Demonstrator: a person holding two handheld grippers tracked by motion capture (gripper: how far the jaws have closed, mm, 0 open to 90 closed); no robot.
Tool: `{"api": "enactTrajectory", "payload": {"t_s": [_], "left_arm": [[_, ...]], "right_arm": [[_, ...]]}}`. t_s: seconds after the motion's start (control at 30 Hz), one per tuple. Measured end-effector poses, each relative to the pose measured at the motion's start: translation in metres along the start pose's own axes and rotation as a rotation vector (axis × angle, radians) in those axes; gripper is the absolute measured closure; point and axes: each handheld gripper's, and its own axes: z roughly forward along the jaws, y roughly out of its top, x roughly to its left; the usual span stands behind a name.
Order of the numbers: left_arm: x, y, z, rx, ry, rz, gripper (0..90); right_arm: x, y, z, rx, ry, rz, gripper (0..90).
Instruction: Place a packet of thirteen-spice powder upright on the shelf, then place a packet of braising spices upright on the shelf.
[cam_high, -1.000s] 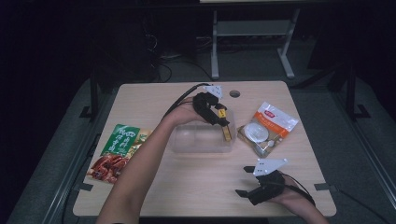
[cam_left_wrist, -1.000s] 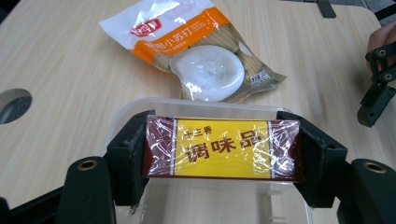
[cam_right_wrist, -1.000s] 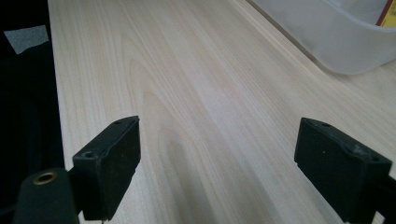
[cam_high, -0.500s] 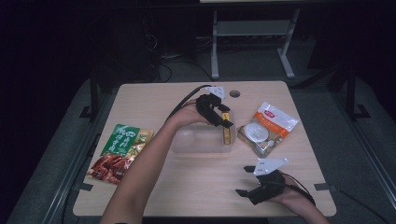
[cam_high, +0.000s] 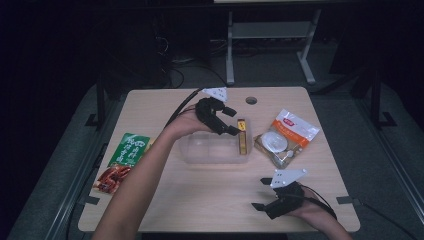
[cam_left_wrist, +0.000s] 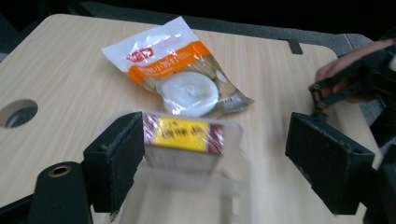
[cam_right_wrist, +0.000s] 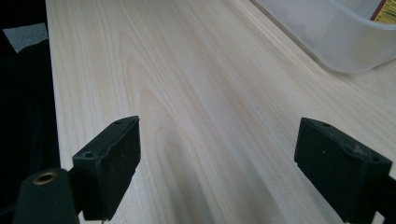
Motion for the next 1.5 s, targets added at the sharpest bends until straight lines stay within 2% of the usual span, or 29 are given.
{"api": "enactTrajectory", "payload": {"t_s": [0.07,0.1,0.2,0.3,0.33,0.37,0.43,0.47,0.5,0.57,0.63,0.73,0.77,1.0,1.13,1.23,1.33,1.37,1.4,1.5], "left_arm": [[-0.004,-0.002,-0.004,0.003,0.008,-0.006,19.1],[-0.010,-0.007,-0.011,0.015,0.034,-0.020,19.1],[-0.017,-0.014,-0.019,0.022,0.053,-0.040,19.1],[-0.031,-0.028,-0.032,0.042,0.079,-0.064,19.1],[-0.031,-0.028,-0.032,0.042,0.079,-0.064,19.1],[-0.037,-0.036,-0.038,0.052,0.094,-0.075,19.1],[-0.044,-0.045,-0.042,0.046,0.112,-0.100,19.2],[-0.044,-0.045,-0.042,0.046,0.112,-0.100,19.1],[-0.051,-0.054,-0.045,0.045,0.131,-0.103,19.1],[-0.059,-0.064,-0.048,0.046,0.150,-0.116,19.1],[-0.062,-0.068,-0.049,0.042,0.148,-0.121,19.1],[-0.077,-0.084,-0.051,0.033,0.165,-0.142,19.1],[-0.077,-0.084,-0.051,0.033,0.165,-0.142,19.1],[-0.103,-0.111,-0.054,0.040,0.193,-0.161,19.1],[-0.112,-0.121,-0.057,0.025,0.197,-0.172,19.1],[-0.123,-0.136,-0.062,0.016,0.218,-0.193,19.1],[-0.128,-0.143,-0.065,0.019,0.230,-0.195,19.1],[-0.132,-0.151,-0.068,0.012,0.243,-0.205,19.1],[-0.132,-0.151,-0.068,0.012,0.243,-0.205,19.1],[-0.139,-0.166,-0.071,-0.018,0.262,-0.246,19.1]], "right_arm": [[0.000,0.000,0.000,0.001,-0.001,0.002,14.4],[0.000,0.000,0.000,0.003,-0.001,0.001,14.4],[0.000,0.001,0.001,0.005,-0.001,-0.001,14.4],[-0.002,0.002,0.003,0.014,-0.003,-0.003,14.4],[-0.002,0.002,0.003,0.014,-0.003,-0.003,14.4],[-0.002,0.002,0.005,0.019,-0.007,0.000,14.4],[-0.003,0.002,0.005,0.019,-0.009,-0.002,14.4],[-0.003,0.002,0.006,0.018,-0.010,-0.003,14.3],[-0.003,0.002,0.006,0.016,-0.011,0.000,14.4],[-0.003,0.003,0.006,0.014,-0.007,0.004,14.4],[-0.003,0.003,0.006,0.014,-0.005,0.005,14.4],[-0.003,0.002,0.007,0.013,-0.004,-0.002,14.4],[-0.003,0.002,0.007,0.013,-0.004,-0.002,14.4],[-0.002,0.002,0.006,0.011,-0.010,-0.007,14.4],[-0.002,0.002,0.007,0.015,-0.011,-0.004,14.4],[-0.001,0.001,0.006,0.021,-0.015,0.005,14.4],[-0.002,0.001,0.006,0.019,-0.018,0.002,14.4],[-0.002,0.001,0.006,0.020,-0.021,0.008,14.4],[-0.002,0.001,0.006,0.021,-0.022,0.009,14.3],[-0.002,0.001,0.005,0.024,-0.026,0.010,14.4]]}}
